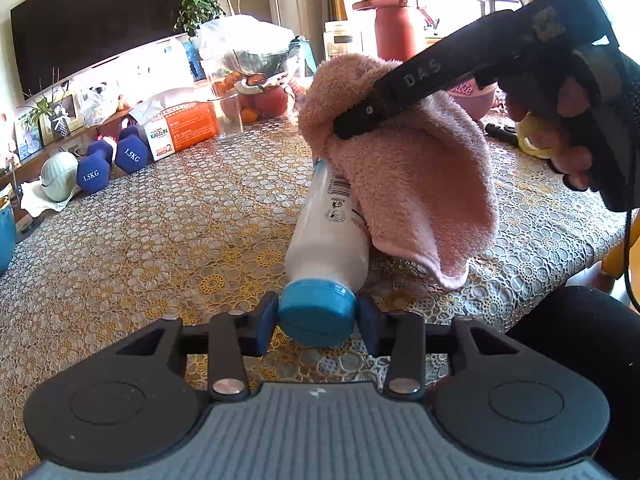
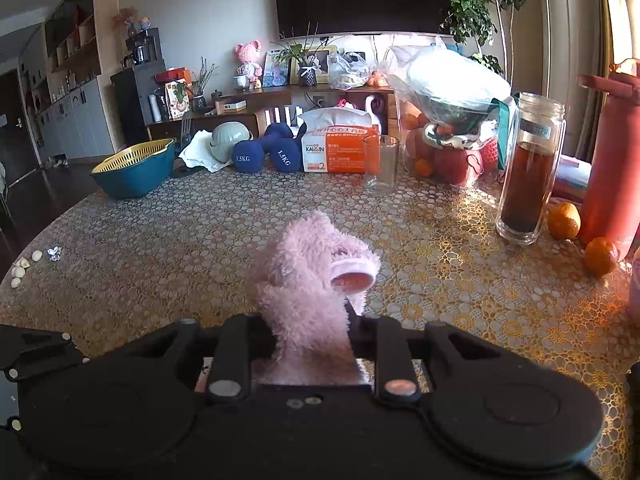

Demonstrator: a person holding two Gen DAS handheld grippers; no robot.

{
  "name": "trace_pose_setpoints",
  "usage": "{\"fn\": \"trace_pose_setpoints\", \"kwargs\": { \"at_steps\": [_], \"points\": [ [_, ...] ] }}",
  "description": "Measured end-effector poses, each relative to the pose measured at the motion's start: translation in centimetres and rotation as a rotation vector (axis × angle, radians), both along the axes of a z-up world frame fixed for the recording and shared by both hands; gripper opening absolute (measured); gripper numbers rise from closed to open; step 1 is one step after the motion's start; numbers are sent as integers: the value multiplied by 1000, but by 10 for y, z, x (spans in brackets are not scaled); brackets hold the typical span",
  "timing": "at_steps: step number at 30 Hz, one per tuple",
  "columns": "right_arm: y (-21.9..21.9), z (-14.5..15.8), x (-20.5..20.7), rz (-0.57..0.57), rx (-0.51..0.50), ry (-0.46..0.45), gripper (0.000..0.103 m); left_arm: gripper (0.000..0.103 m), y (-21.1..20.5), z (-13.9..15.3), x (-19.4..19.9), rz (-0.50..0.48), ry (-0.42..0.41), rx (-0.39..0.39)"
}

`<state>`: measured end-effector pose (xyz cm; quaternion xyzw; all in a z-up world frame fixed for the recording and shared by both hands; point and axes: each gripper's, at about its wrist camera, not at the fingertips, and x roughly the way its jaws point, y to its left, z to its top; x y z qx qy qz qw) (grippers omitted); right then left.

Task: Clean container
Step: 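Rub the pink cloth along the bottle body with the right gripper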

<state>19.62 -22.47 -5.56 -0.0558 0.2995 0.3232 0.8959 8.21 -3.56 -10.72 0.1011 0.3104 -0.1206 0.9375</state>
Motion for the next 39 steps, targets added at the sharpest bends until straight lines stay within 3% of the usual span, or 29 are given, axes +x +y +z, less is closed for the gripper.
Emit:
{"fn": "trace_pose_setpoints", "kwargs": {
  "at_steps": [4,8,14,27,39],
  "points": [
    [3,17,-19,53,2,-45,23,41,1,-1,-2,7,0,-12],
    [22,29,-53,203,-43,-91,23,41,2,-1,-3,12,-1,-21],
    [56,12,-86,365,-125,-77,23,41,1,-1,-4,10,-8,-17],
    [67,-1,-62,399,-203,-110,24,39,6,-1,-3,6,-3,-49],
    [28,-3,20,158,-165,-86,24,39,11,-1,-1,6,11,-85]
  ]
}}
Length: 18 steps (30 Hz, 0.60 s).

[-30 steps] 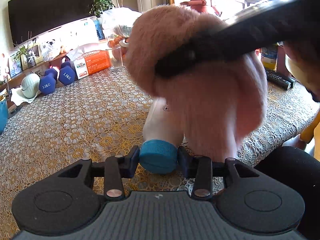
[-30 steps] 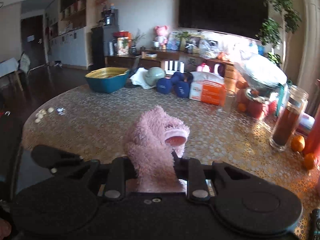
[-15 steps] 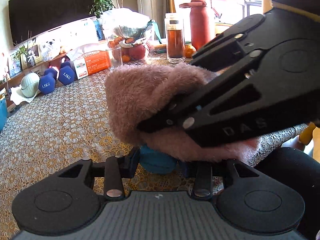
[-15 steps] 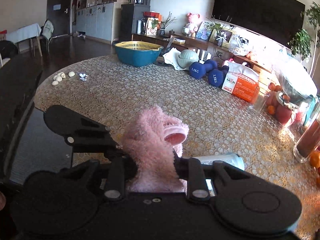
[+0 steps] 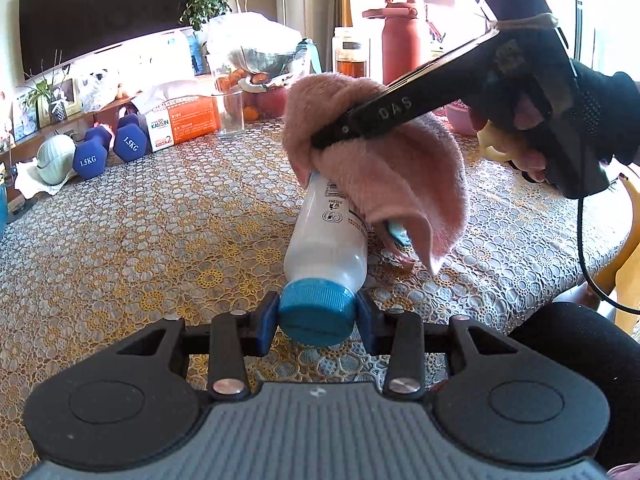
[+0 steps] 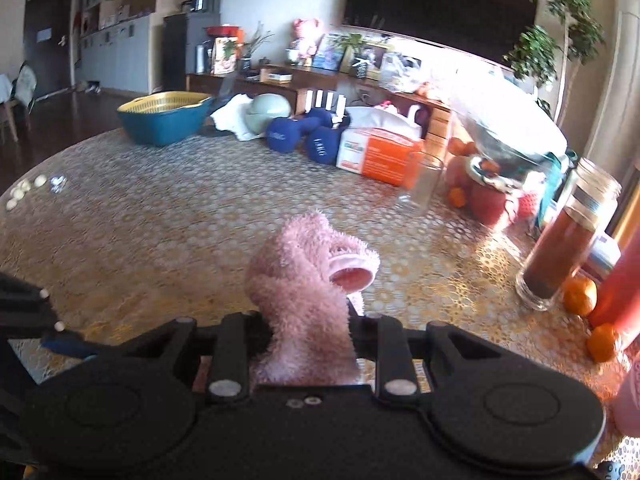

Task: Clean container
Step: 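Rub the pink cloth along the bottle body with the right gripper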

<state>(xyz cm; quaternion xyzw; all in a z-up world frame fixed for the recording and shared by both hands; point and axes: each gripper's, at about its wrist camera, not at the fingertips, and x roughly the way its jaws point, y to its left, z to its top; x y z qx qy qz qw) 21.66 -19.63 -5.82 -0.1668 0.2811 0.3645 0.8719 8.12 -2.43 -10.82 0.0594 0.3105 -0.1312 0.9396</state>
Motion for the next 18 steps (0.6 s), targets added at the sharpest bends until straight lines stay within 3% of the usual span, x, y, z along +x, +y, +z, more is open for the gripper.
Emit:
{"fn": "trace_pose_setpoints", "kwargs": {
  "at_steps": [3,6,10,13,18],
  "points": [
    [-5,-2,5,-28,6,-15,24,39,2,0,1,1,8,-17],
    [-4,-8,12,-102,-70,-56,23,39,4,1,2,2,14,-23],
    [-24,-4,10,-155,-35,-48,23,40,11,1,6,18,43,-78],
    [-33,7,-8,-119,-2,-62,23,40,15,2,8,27,61,-112],
    [-23,24,-57,49,70,-70,23,40,19,1,8,32,74,-138]
  ]
}}
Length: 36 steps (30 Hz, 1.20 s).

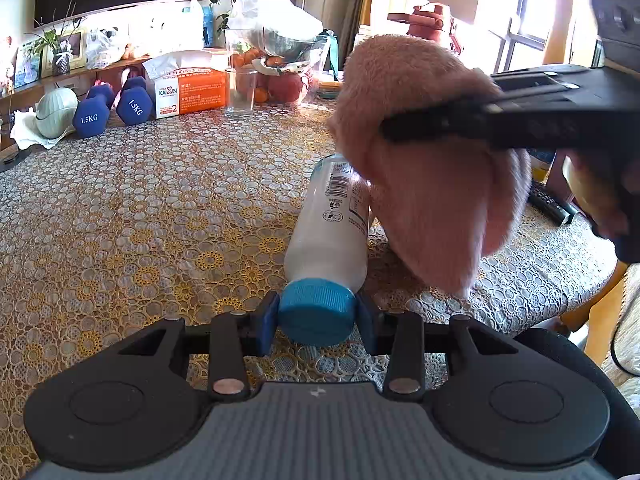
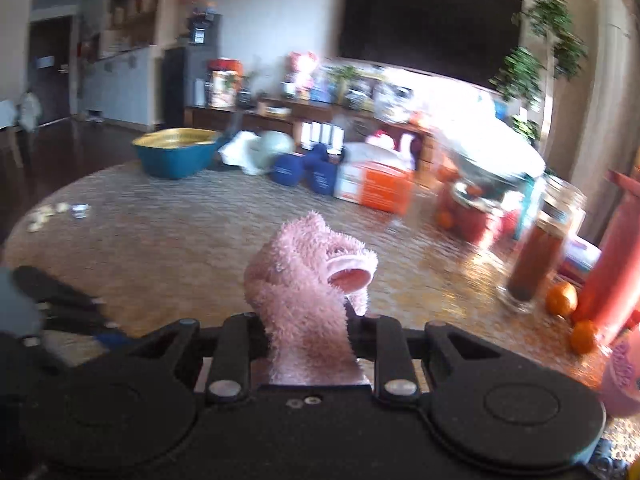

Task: Clean container
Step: 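Rub the pink cloth along the bottle body with the right gripper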

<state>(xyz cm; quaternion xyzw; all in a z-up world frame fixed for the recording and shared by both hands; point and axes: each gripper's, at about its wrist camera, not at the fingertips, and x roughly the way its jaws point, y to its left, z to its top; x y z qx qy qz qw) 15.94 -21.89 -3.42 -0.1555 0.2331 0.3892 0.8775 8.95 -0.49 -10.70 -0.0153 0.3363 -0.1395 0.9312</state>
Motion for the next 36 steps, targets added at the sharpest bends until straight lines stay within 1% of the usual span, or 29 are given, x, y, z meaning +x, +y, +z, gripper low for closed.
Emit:
{"fn": "trace_pose_setpoints", "kwargs": {
  "at_steps": [3,5,8,10,12,14,18,22,24,27,29,32,36],
  "points": [
    [15,-2,-28,102,-14,2,23,40,-1,0,0,-1,-1,6],
    [24,-7,-41,147,-26,28,23,40,-1,1,0,-3,-1,7],
    [35,-16,-52,194,-51,52,23,40,-1,0,-1,-5,-3,11],
    [39,-21,-54,192,-58,59,23,40,-2,0,-1,-8,-4,20],
    [41,-24,-49,180,-65,71,23,39,-2,0,-2,-7,-6,19],
    [41,-28,-45,165,-78,54,23,39,-2,0,-2,-7,-5,17],
    [37,-25,-38,136,-72,34,23,39,-1,-1,-2,-7,-6,18],
    [34,-23,-17,84,-89,19,23,39,-2,0,-1,-8,-3,19],
    [30,-22,1,55,-85,32,23,39,-2,0,-1,-10,-1,19],
    [26,-23,25,21,-102,28,24,39,-3,1,0,-6,5,20],
    [26,-24,39,19,-100,36,25,40,-4,4,0,-2,-2,41],
    [31,-27,51,22,-87,41,25,40,-7,7,-3,0,-34,92],
    [44,-30,55,35,-79,34,25,40,-12,6,-7,-2,-57,168]
  ]
}}
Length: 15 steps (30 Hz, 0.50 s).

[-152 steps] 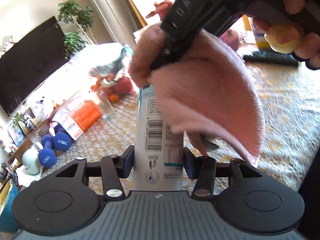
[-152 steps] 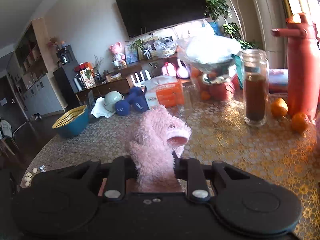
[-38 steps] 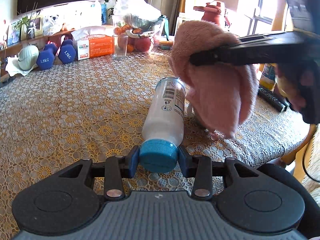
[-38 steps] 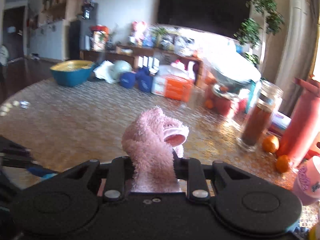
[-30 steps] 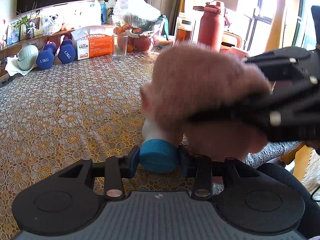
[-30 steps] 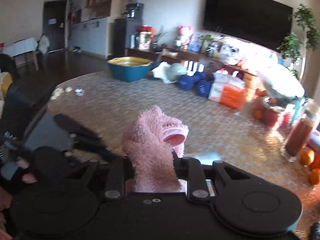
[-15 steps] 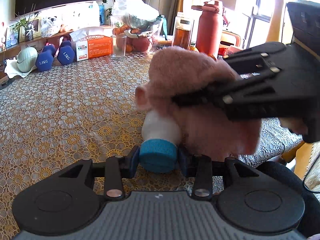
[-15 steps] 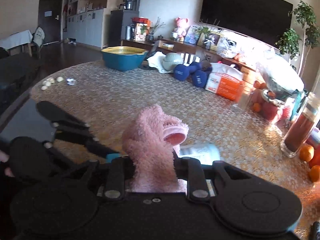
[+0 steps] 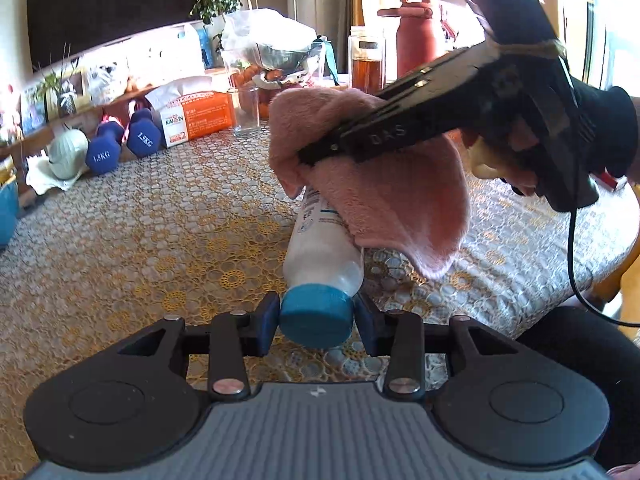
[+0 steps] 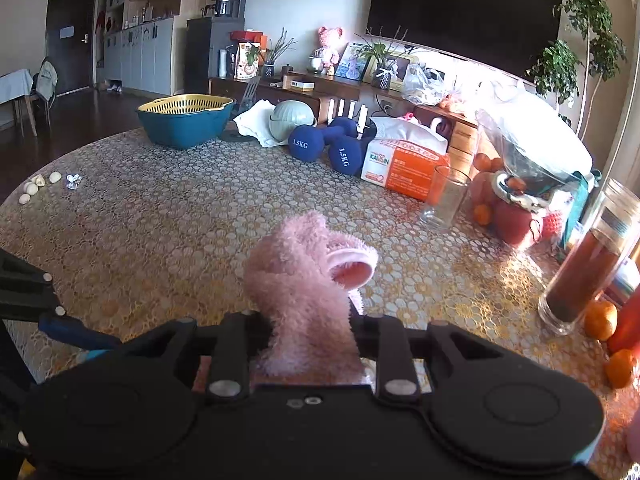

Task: Clean container
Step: 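Rub the pink cloth along the bottle body with the right gripper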

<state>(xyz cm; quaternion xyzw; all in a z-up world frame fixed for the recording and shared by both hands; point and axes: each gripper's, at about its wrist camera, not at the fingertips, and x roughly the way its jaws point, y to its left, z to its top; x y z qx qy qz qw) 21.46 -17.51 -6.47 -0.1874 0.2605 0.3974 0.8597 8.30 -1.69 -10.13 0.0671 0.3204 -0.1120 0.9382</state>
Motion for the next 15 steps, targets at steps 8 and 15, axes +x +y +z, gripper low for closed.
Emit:
{"fn": "trace_pose_setpoints", "kwargs": {
  "at_steps": [8,15],
  "points": [
    [19,-3,8,-15,17,10,25,40,-11,-5,-4,11,-55,126],
    [13,18,-12,13,46,-21,24,40,2,-3,1,33,-25,35]
  ]
}}
